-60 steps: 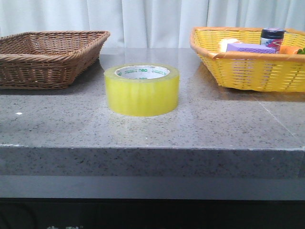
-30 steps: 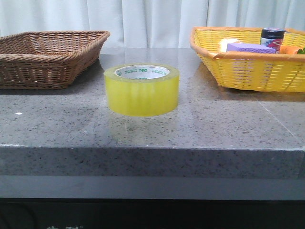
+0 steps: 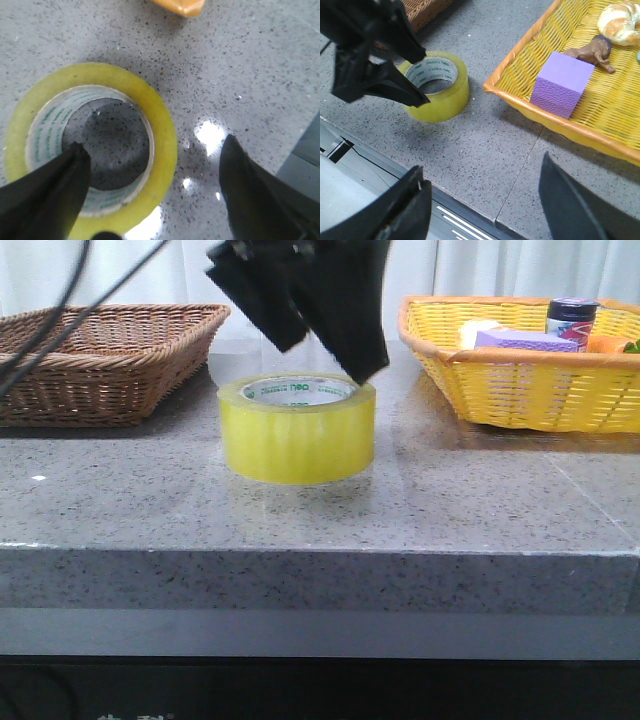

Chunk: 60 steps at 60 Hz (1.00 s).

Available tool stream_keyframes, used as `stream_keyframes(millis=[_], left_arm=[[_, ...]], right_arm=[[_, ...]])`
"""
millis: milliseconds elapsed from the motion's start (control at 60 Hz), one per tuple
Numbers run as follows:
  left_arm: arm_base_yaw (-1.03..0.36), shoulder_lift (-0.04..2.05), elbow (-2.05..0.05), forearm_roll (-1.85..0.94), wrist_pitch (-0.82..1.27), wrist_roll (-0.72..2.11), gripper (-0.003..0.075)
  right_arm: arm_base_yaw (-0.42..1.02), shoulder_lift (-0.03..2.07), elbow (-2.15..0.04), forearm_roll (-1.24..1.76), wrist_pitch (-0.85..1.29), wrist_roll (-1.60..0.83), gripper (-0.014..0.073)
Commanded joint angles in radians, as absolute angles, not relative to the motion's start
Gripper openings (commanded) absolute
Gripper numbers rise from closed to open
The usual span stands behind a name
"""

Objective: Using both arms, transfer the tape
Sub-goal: 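Lower the left gripper onto the tape roll and grasp its rim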

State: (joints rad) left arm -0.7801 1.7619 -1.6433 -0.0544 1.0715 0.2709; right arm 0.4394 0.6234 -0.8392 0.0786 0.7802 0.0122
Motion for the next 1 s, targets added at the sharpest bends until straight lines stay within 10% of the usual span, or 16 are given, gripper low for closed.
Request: stream_keyframes(millis=[0,483,783,983], left_arm=[[-0.787,1.755,-1.695,-0.065,1.052,0.26,0.0526],[-0.787,1.866,-1.697,-0.065,1.037,0.26,0.0517],[-0.787,1.87,-1.716,-0.065,1.047,0.26,0.0155],[-0.787,1.87,-1.774,-0.066,1.074,0.26,0.0098]], right_arm=[[0.435,0.625,-0.865,0.08,0.715,0.011,0.0489],[0.435,0.625,-0.865,0.08,0.715,0.011,0.0489],[0.435,0.625,-0.865,0.08,0.715,0.011,0.0489],[0.435,0.625,-0.865,0.08,0.715,0.011,0.0489]])
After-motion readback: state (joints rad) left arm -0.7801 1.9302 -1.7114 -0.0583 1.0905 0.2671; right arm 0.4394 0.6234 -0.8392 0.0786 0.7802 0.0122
